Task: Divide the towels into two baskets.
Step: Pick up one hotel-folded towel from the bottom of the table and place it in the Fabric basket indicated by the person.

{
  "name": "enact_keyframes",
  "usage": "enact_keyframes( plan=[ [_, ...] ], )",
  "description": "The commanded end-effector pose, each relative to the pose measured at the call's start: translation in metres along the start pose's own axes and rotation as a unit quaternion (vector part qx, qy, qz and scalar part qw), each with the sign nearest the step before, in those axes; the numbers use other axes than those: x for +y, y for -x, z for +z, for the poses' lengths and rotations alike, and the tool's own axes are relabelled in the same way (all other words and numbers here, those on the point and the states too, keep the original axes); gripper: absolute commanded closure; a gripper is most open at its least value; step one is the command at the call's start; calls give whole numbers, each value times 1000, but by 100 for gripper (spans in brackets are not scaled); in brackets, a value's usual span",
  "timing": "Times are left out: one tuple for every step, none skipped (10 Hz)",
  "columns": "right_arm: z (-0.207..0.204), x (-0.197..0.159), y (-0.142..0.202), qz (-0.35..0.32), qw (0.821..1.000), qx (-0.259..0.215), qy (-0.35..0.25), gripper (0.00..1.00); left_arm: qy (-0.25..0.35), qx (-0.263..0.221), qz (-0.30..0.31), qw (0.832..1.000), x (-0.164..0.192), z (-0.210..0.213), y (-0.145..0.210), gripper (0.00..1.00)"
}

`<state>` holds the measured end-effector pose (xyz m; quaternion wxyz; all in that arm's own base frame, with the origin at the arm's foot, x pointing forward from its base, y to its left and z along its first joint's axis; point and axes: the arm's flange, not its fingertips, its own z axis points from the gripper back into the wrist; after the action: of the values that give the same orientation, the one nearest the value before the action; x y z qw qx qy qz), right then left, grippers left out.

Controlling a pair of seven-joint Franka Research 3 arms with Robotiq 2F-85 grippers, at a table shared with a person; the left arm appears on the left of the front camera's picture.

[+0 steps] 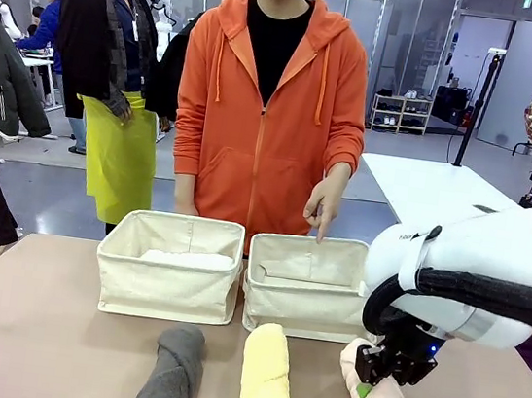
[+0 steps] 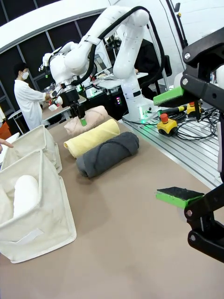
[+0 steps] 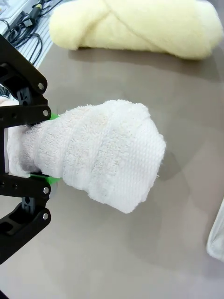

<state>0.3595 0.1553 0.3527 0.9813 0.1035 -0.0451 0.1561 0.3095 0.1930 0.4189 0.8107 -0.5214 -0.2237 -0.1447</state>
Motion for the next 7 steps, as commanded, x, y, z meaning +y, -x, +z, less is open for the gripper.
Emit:
enact_keyframes(
  plan=[
    [45,15,30,72,997,-8,-21,65,4,0,-3,1000,-1,4,-3,13],
    [61,26,24,119,993,-9,-10,65,4,0,-3,1000,-1,4,-3,13],
    [72,34,20,135,991,-12,-2,65,4,0,-3,1000,-1,4,-3,13],
    [78,38,17,141,990,-16,-6,65,4,0,-3,1000,-1,4,-3,13],
    [79,40,18,145,989,-17,-17,65,4,0,-3,1000,-1,4,-3,13],
    [69,37,15,132,991,-13,6,65,4,0,-3,1000,-1,4,-3,13],
    [69,37,15,132,991,-13,6,65,4,0,-3,1000,-1,4,-3,13]
  ],
)
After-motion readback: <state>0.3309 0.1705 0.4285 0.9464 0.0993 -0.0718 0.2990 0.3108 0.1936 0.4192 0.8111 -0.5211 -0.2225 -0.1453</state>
